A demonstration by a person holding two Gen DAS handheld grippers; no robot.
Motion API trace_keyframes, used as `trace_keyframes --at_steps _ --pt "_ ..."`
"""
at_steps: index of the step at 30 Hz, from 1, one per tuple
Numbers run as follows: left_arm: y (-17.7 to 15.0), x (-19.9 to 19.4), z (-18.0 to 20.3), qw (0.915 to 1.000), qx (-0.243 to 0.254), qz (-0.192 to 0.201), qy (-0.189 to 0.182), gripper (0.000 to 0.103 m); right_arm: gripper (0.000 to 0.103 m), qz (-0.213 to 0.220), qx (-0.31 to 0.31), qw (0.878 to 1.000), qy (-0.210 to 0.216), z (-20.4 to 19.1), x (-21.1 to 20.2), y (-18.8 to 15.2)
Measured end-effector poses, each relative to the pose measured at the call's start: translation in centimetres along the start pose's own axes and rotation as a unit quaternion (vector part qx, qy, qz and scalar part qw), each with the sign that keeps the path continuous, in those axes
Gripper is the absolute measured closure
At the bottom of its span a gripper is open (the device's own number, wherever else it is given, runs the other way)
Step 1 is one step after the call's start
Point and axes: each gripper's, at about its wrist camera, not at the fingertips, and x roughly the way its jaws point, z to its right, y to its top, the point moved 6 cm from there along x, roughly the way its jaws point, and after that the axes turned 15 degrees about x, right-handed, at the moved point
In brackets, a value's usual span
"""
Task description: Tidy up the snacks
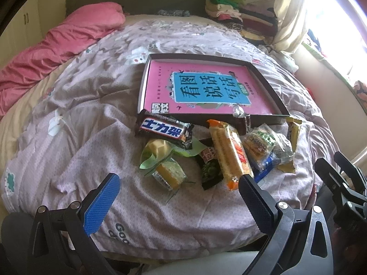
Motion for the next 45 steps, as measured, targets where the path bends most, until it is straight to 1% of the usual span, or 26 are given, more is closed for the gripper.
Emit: trace_keyframes --at_steps 5,8,13,15,18,24,27,29,36,39,40,41,42,44,45 --pt "-0.6 0.9 -1.1 0.9998 -0.015 -0.016 -0.002 0.000 0.001 -0.003 0.014 1.000 0.001 0.7 0.3 0.2" --pt "-1.1 1.6 -2.5 0.9989 -0.036 -0.029 -0.001 0.000 0.000 -0.005 0.027 1.000 0.003 1.2 0.5 0.3" --pt "-1.6 2.5 -3.9 0.9977 -0.056 -0.039 0.003 0.000 0.000 -0.017 0.045 0.999 0.007 2.0 1.3 0.5" --pt "-1.7 2.9 -4.1 0.9973 -0.059 -0.044 -0.001 0.000 0.001 -0.024 0.050 0.998 0.010 2.2 1.7 0.4" --pt "-1.9 3.5 -4.1 0.9965 -0.065 -0.051 -0.013 0.000 0.000 -0.030 0.053 0.998 0.015 2.2 2.0 0.4" --pt "-1.5 4.8 -3.5 0.9955 -0.071 -0.060 -0.020 0.001 0.000 -0.032 0.049 0.998 0.019 2.1 2.7 0.5" --pt "-1.2 5.3 -3.1 0.9958 -0.067 -0.060 -0.017 0.001 0.001 -0.035 0.051 0.998 0.019 2.2 3.1 0.6" --pt "-1.1 5.6 -2.9 0.9957 -0.065 -0.064 -0.015 0.005 0.001 -0.036 0.054 0.998 0.018 2.4 3.3 0.7" --pt "-1.1 6.3 -2.5 0.9953 -0.069 -0.066 -0.015 0.006 0.001 -0.029 0.067 0.997 0.005 3.7 4.6 1.8" --pt "-1.1 6.6 -2.3 0.9950 -0.071 -0.069 -0.010 0.008 0.001 -0.039 0.080 0.996 0.003 4.4 5.8 2.2" --pt "-1.1 6.6 -2.3 0.9949 -0.073 -0.069 -0.011 0.019 0.003 -0.042 0.083 0.996 0.002 4.6 6.1 2.3" --pt "-1.1 6.8 -2.3 0.9946 -0.073 -0.073 -0.010 0.027 0.007 -0.047 0.088 0.995 0.000 4.8 6.6 2.4" --pt "-1.2 6.9 -2.3 0.9943 -0.074 -0.076 -0.008 0.028 0.009 -0.056 0.095 0.994 0.002 5.1 7.2 2.4" --pt "-1.3 7.2 -2.4 0.9936 -0.080 -0.079 -0.012 0.028 0.021 -0.073 0.106 0.992 0.004 5.6 8.2 2.3" --pt "-1.3 7.2 -2.3 0.9937 -0.081 -0.077 -0.011 0.028 0.025 -0.080 0.109 0.991 0.008 5.7 8.6 2.2"
